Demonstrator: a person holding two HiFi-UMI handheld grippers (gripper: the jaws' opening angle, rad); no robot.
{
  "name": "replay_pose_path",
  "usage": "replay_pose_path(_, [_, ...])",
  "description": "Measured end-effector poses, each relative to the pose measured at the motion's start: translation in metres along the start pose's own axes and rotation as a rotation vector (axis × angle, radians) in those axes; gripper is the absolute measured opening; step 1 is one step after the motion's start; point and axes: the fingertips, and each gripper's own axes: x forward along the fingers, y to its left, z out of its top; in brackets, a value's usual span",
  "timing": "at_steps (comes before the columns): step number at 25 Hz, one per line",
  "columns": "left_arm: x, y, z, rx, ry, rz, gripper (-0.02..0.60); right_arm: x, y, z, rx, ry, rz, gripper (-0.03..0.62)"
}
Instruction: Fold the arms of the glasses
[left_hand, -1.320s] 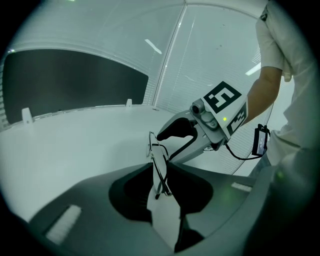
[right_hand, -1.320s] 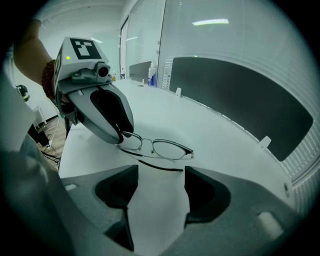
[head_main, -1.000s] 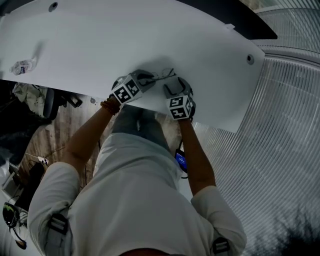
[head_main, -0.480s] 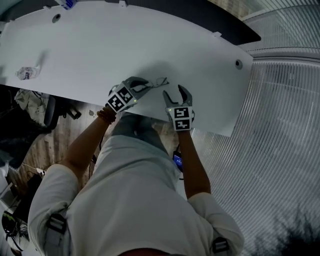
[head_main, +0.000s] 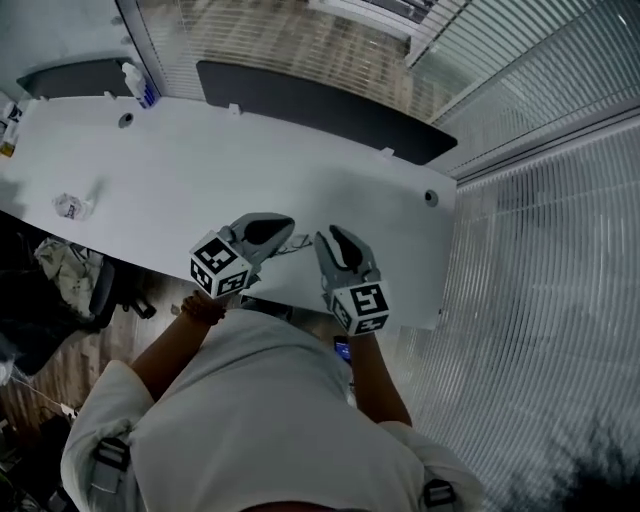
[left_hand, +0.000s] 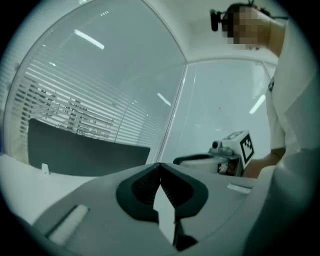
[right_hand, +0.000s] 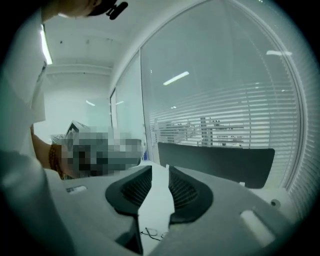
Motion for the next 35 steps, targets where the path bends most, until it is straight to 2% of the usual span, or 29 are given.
replay_pose_path(3, [-0.008, -0.018, 0.045, -0.047, -0.131, -0.042, 0.003, -0.014, 0.010, 0.033, -0.009, -0.040, 0.012, 0.043])
replay_pose_path(6, [-0.012, -0.030, 0.072, -0.013, -0.172, -0.052, 0.003, -0.022, 0.015, 0.061, 0.007, -0.099, 0.026, 0.004])
replay_pose_path(10, [-0.010, -0.048, 0.087, 0.001, -0.202, -0.057, 0.003, -0.039, 0.023, 0.087, 0.107, -0.203, 0.056, 0.002])
replay_pose_path(13, [0.000, -0.059, 0.087, -0.005, -0.214, -0.049, 0.003, -0.049, 0.026, 0.099, 0.114, -0.252, 0.068, 0.000])
replay_pose_path(17, [0.013, -0.068, 0.087, -0.021, -0.220, -0.036, 0.003, -0.054, 0.023, 0.098, 0.103, -0.260, 0.077, 0.000])
replay_pose_path(21, [0.019, -0.067, 0.091, 0.016, -0.194, -0.030, 0.003, -0.057, 0.016, 0.104, 0.111, -0.256, 0.073, 0.000])
replay_pose_path(27, [0.015, -0.058, 0.099, 0.024, -0.199, -0.003, 0.003, -0.062, 0.005, 0.108, 0.105, -0.261, 0.064, 0.000])
replay_pose_path(35, [0.020, -0.069, 0.095, -0.004, -0.197, -0.038, 0.003, -0.060, 0.005, 0.110, 0.106, -0.268, 0.073, 0.000])
